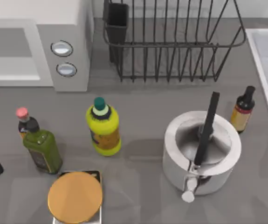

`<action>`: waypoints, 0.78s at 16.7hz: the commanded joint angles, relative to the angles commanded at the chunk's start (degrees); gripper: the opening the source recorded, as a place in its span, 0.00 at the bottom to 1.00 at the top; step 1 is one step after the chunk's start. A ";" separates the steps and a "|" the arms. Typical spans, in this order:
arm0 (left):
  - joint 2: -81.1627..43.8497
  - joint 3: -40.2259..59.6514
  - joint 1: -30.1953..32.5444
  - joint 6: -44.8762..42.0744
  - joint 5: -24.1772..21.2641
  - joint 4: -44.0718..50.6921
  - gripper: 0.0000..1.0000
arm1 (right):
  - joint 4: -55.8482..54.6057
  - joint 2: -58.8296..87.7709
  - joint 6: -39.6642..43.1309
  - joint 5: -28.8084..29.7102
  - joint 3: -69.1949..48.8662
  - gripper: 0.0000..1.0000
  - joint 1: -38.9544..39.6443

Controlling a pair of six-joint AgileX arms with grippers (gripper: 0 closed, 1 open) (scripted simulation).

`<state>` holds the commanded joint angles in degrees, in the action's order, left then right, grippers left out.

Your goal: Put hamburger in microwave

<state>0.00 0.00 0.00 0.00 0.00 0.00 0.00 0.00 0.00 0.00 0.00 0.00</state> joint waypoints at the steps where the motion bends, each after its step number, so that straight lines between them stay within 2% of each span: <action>1: 0.00 0.00 0.00 0.00 0.00 0.00 1.00 | 0.00 0.00 0.00 0.00 0.00 1.00 0.00; 4: -1.82 1.70 -0.16 -0.55 -0.10 1.34 1.00 | 0.00 0.00 0.00 0.00 0.00 1.00 0.00; 7: -9.12 7.83 -1.02 -2.54 -0.22 6.20 1.00 | 0.00 0.00 0.00 0.00 0.00 1.00 0.00; 13: -39.36 27.02 -4.18 -9.09 -0.14 22.51 1.00 | 0.00 0.00 0.00 0.00 0.00 1.00 0.00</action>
<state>-39.36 27.02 -4.18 -9.09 -0.14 22.51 0.00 0.00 0.00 0.00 0.00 0.00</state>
